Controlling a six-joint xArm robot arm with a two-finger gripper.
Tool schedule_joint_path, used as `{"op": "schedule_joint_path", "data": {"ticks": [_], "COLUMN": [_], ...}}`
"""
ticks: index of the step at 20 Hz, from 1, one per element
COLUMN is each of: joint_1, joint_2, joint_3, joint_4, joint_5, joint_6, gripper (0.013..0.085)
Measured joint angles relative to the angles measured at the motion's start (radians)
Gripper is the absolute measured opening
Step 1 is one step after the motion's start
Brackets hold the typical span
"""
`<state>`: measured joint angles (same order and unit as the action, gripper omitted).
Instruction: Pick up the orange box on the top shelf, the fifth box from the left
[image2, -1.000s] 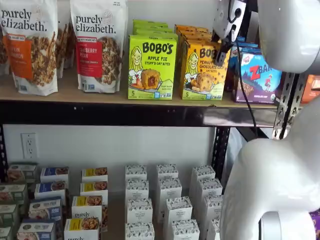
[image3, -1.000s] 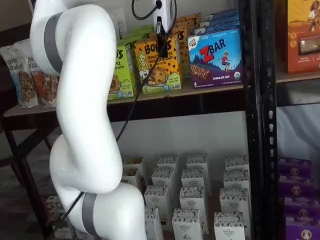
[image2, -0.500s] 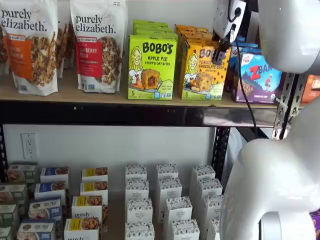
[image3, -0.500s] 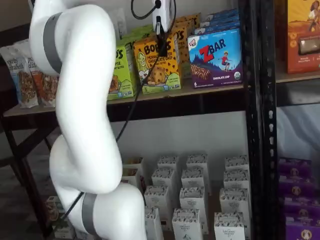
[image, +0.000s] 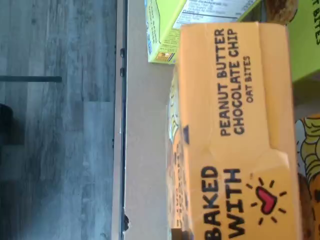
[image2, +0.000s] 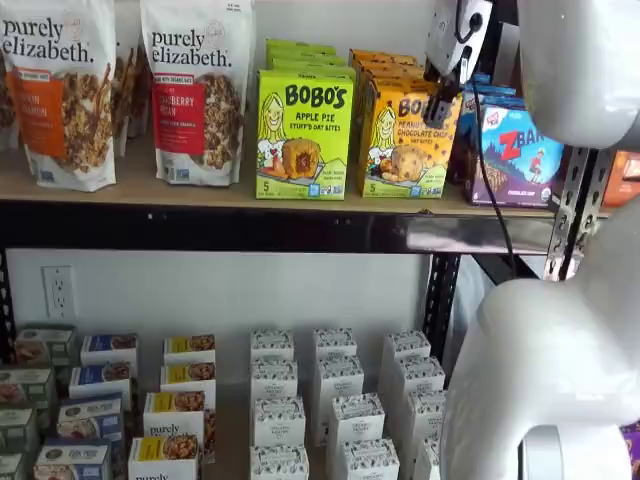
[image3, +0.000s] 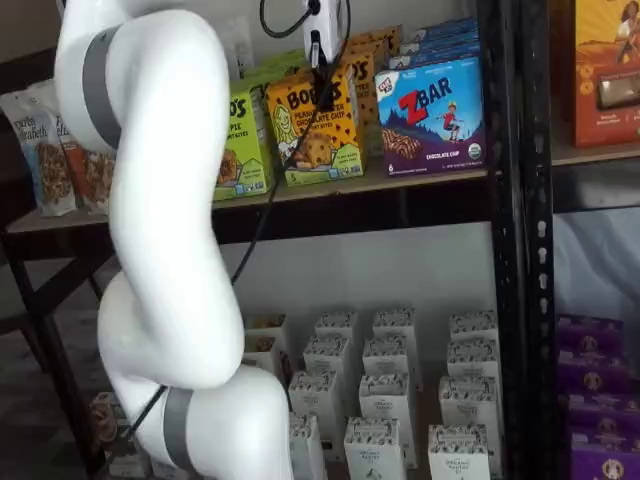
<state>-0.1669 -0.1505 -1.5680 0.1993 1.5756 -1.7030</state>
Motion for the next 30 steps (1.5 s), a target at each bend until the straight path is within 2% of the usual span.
{"op": "schedule_joint_path", "data": {"ticks": [5,9,17,24,30], "joint_1": [-0.005,-0.001,0.057,0.087,0.098], "joint_2": [-0.018,-0.038,-0.094,-0.175,-0.227], "joint_3": [0.001,0.000,0.004,0.068,0.112], "joint_4": [0.007,-0.008,-0.061,-0.080,-0.083], "joint_5": [0.024,0.057,0.163,0.189,0.210], "joint_6": [0.000,0.005,0.058,0.087,0.098], "gripper": [0.0410,0.0410,0.0410,0.0410,0.0410]}}
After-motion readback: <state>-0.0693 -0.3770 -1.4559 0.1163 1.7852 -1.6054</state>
